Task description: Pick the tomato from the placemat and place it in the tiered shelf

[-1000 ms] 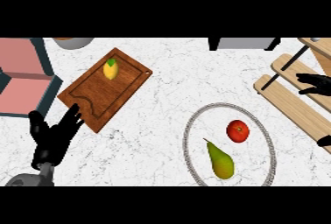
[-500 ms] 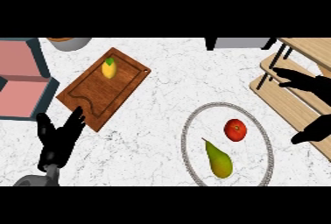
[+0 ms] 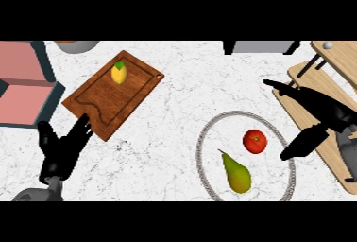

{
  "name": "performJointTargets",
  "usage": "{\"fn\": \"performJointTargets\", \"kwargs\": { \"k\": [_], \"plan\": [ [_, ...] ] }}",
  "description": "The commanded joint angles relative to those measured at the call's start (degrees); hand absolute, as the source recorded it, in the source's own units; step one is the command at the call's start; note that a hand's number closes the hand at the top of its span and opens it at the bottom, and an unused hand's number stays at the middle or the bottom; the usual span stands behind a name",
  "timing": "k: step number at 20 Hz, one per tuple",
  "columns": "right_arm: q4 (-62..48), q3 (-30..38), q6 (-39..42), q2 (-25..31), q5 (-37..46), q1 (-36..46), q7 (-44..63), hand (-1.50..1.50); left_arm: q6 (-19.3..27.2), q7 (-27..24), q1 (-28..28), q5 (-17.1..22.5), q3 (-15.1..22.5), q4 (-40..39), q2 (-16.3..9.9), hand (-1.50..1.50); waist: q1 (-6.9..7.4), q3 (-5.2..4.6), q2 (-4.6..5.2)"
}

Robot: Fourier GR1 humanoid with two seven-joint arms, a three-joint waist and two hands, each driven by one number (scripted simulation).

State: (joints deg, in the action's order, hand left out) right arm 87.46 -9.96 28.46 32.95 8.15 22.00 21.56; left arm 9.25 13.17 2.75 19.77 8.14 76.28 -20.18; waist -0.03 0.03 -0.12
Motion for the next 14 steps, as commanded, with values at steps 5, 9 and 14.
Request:
{"fn": "performJointTargets", "kwargs": {
  "k": [5, 9, 14],
  "plan": [
    [5.7, -2.8, 1.2, -2.7, 8.4, -5.8, 4.6, -1.5, -3.9, -1.4, -2.8, -0.7, -2.7, 0.4, 0.1, 0.0, 0.0, -0.05, 0.04],
    [8.2, -1.5, 1.8, -6.0, 10.2, -5.1, 9.8, -1.5, -2.0, 0.6, 2.7, -2.9, -3.1, -3.8, 3.8, 0.0, -0.2, -0.06, 0.1],
    [3.7, -2.0, -1.4, -8.3, 19.4, -7.9, 3.0, -1.5, -3.3, 4.3, -2.0, -3.7, -4.1, 4.8, 3.2, 0.0, 0.14, -0.03, 0.09]
  ]
}}
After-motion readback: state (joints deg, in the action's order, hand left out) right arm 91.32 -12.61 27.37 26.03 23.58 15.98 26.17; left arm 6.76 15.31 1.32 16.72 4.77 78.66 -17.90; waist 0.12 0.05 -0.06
